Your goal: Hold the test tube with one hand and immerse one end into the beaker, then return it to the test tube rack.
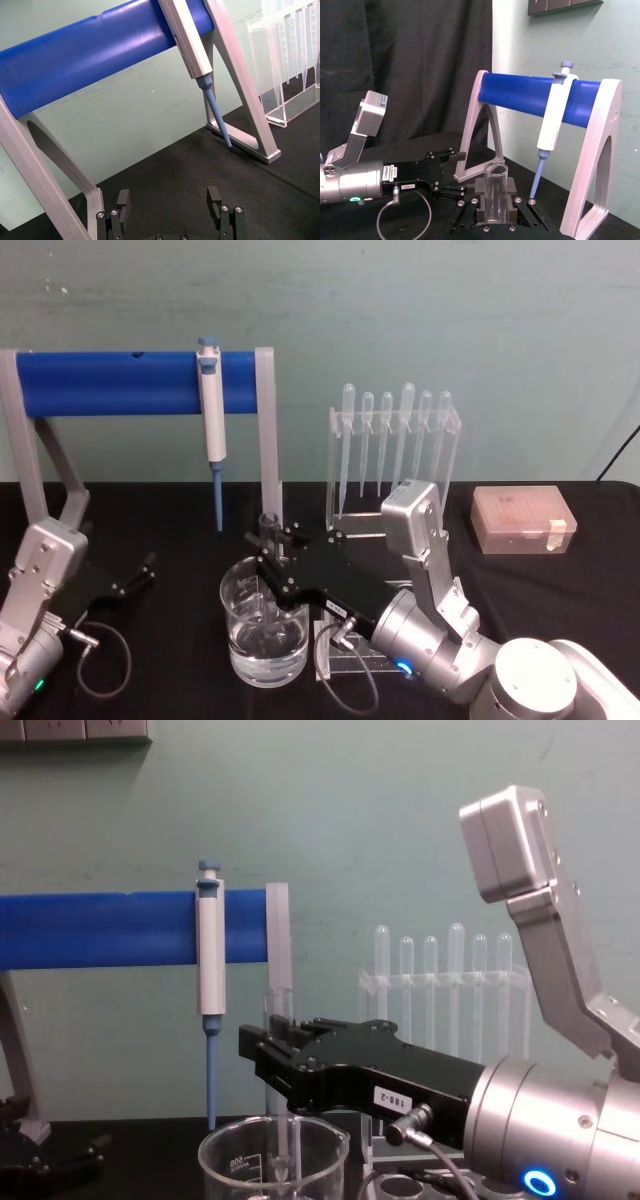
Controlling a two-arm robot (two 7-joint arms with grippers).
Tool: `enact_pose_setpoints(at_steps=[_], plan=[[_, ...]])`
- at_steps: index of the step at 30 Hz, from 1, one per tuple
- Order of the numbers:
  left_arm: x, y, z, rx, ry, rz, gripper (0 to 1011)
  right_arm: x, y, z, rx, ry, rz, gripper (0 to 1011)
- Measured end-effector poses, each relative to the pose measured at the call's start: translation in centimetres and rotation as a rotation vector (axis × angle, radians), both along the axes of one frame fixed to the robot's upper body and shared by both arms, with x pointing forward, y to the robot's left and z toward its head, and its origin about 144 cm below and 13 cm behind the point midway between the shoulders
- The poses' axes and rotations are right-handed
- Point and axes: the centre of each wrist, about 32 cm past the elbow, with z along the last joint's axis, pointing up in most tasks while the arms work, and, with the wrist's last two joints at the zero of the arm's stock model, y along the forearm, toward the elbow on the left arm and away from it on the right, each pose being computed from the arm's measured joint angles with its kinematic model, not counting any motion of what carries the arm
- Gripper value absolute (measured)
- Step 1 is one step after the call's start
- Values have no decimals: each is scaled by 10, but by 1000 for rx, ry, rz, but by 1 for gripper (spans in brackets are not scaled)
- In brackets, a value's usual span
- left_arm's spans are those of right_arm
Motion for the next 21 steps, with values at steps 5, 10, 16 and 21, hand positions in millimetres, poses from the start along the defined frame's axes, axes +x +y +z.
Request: enact_pose_setpoints(at_steps=[5,10,16,21], plan=[[0,0,0,0,0,0,1000,-2,0,-4,0,9,-1,225],[0,0,0,0,0,0,1000,-4,0,-6,0,12,3,225],[0,0,0,0,0,0,1000,-5,0,-8,-3,10,8,225],[0,0,0,0,0,0,1000,-5,1,-9,-5,11,11,225]])
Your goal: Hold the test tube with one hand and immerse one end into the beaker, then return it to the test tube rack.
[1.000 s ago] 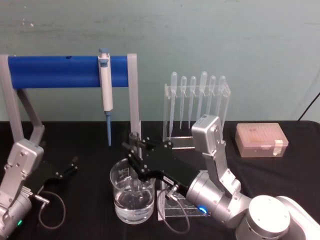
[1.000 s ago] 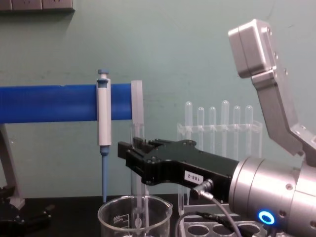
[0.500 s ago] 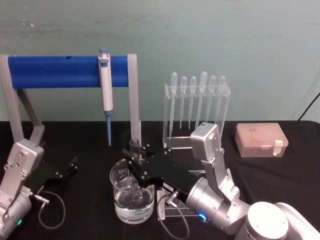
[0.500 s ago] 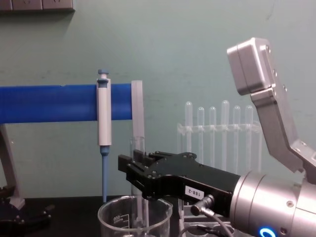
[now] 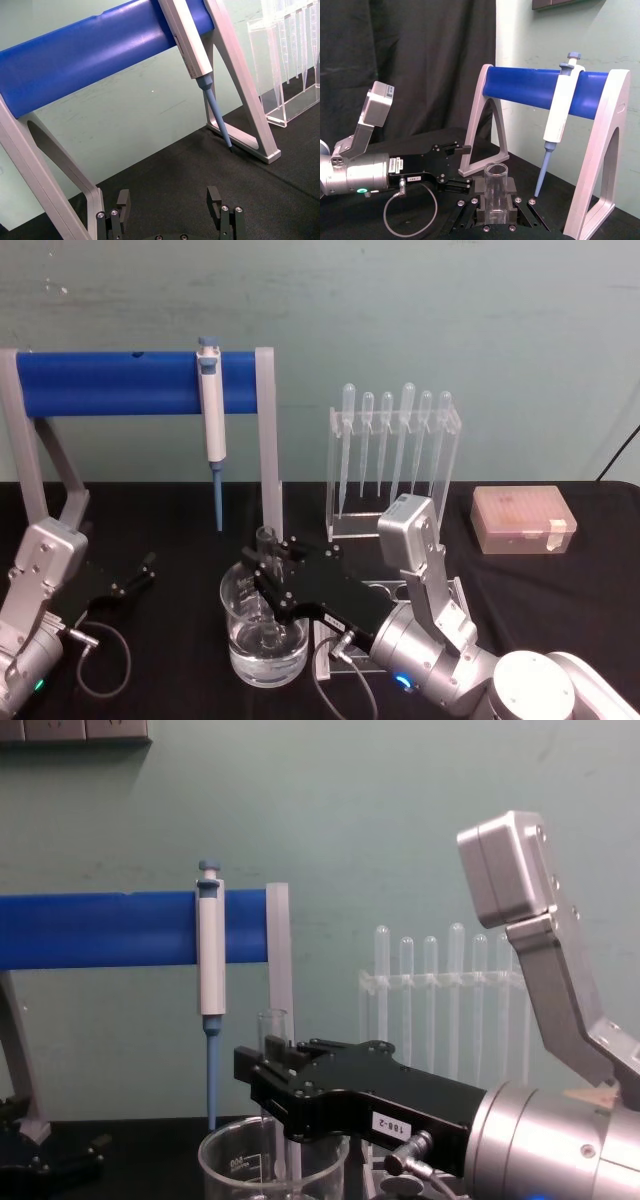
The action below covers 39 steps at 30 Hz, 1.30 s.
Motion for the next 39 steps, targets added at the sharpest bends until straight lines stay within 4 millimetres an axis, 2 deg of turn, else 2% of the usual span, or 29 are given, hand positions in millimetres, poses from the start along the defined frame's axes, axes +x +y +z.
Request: enact_pose_setpoints(at_steps=[39], plan=[[0,0,0,0,0,0,1000,0,0,0,-2,-4,-1,225]])
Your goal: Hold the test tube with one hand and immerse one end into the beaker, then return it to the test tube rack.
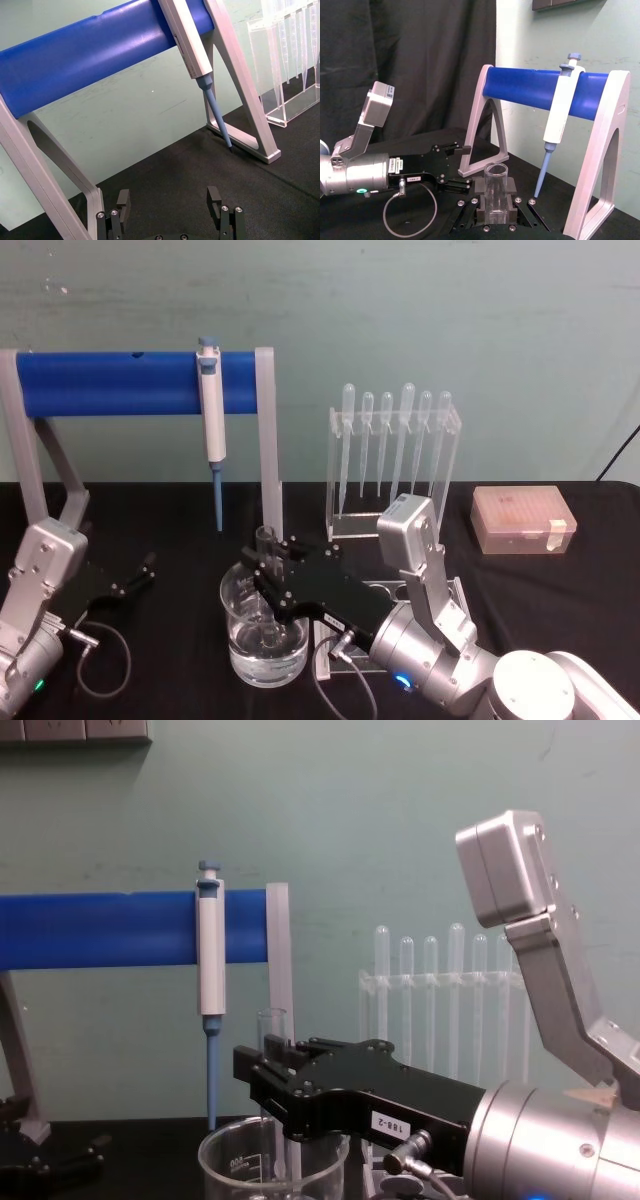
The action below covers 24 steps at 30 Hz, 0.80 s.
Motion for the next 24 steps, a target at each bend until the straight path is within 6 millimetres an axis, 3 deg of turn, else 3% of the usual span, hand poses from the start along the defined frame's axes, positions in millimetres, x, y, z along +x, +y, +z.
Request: enact_pose_setpoints(at_steps=[24], plan=[[0,0,0,0,0,0,1000,0,0,0,0,1,0,224]])
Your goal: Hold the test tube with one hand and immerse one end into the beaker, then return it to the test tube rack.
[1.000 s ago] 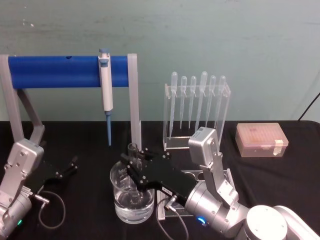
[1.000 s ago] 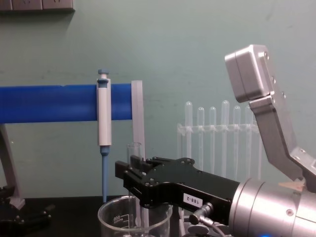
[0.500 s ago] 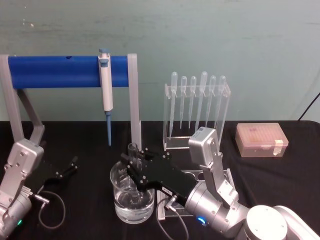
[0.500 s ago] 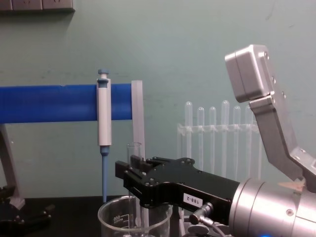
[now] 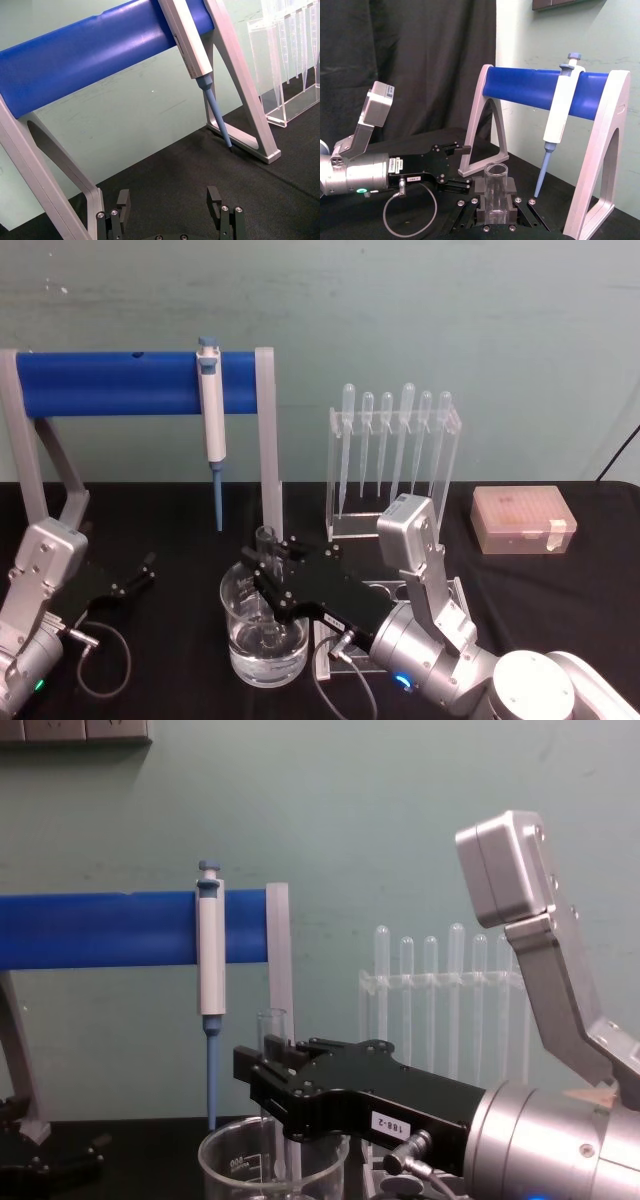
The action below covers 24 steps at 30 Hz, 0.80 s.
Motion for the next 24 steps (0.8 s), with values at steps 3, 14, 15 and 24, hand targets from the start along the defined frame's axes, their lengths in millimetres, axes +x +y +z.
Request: enact_pose_setpoints(at_steps=[3,14,15,24], plan=[[0,0,0,0,0,0,1000,0,0,0,0,0,0,224],[0,0,0,0,0,0,1000,0,0,0,0,0,0,225],[0,0,0,0,0,0,1000,0,0,0,0,0,0,225],[0,0,0,0,0,0,1000,0,0,0,0,0,0,225]])
